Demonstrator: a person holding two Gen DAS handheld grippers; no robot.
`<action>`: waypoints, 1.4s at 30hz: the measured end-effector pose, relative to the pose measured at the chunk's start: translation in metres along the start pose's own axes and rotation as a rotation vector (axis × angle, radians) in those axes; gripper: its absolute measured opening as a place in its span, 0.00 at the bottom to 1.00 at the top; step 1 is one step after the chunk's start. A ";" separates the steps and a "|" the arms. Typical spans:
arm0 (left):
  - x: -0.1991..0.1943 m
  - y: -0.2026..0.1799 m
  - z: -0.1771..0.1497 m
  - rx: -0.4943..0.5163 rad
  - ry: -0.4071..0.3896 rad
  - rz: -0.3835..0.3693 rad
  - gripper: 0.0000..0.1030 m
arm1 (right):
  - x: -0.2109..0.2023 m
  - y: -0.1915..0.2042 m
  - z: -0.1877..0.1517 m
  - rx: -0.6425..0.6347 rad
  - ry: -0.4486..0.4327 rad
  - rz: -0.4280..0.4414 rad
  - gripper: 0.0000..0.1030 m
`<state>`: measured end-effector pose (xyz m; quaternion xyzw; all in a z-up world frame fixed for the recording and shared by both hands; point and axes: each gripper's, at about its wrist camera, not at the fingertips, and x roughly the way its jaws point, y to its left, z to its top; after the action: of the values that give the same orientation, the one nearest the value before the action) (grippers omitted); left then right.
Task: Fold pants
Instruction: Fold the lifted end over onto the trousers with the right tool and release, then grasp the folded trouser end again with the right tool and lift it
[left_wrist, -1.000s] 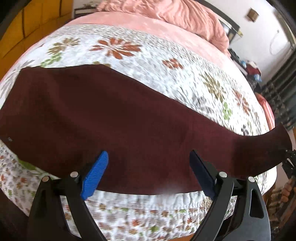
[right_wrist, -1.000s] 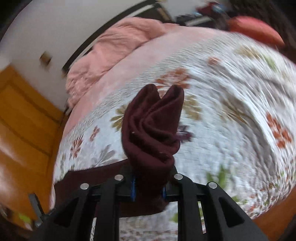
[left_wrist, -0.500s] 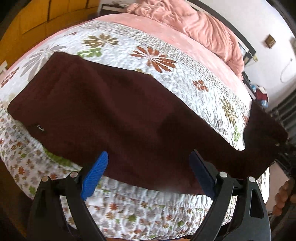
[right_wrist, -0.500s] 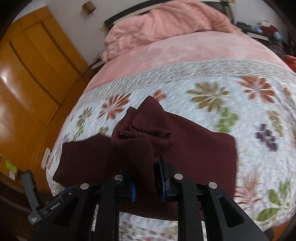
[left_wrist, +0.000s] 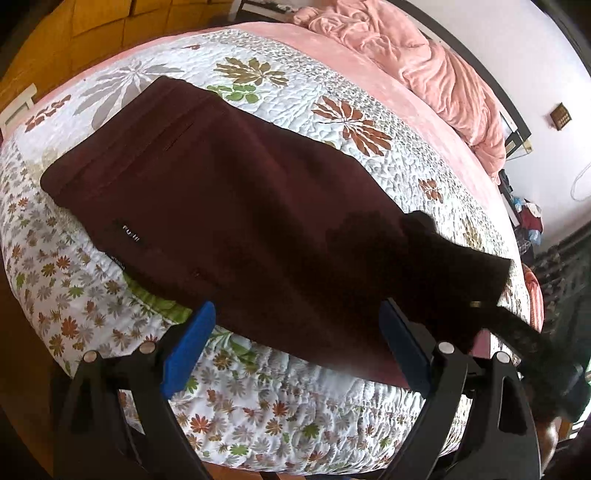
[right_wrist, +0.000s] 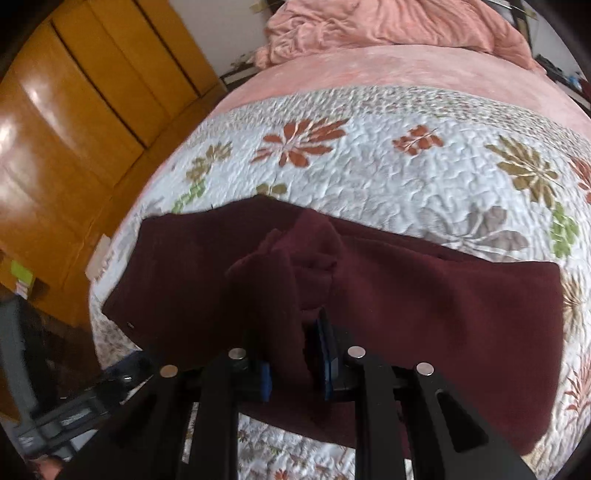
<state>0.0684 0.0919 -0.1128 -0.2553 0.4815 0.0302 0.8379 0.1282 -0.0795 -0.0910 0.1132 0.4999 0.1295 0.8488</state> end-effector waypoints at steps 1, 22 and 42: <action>0.000 0.000 0.000 0.001 -0.001 -0.002 0.87 | 0.008 0.002 -0.002 -0.009 0.008 -0.005 0.19; 0.018 -0.075 0.006 0.167 0.004 -0.028 0.87 | -0.102 -0.184 -0.042 0.364 -0.060 0.102 0.81; 0.093 -0.095 -0.014 0.315 0.149 0.191 0.88 | -0.045 -0.202 -0.062 0.355 0.072 0.249 0.25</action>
<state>0.1347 -0.0153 -0.1570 -0.0761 0.5631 0.0148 0.8227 0.0745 -0.2810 -0.1481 0.3171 0.5271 0.1474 0.7745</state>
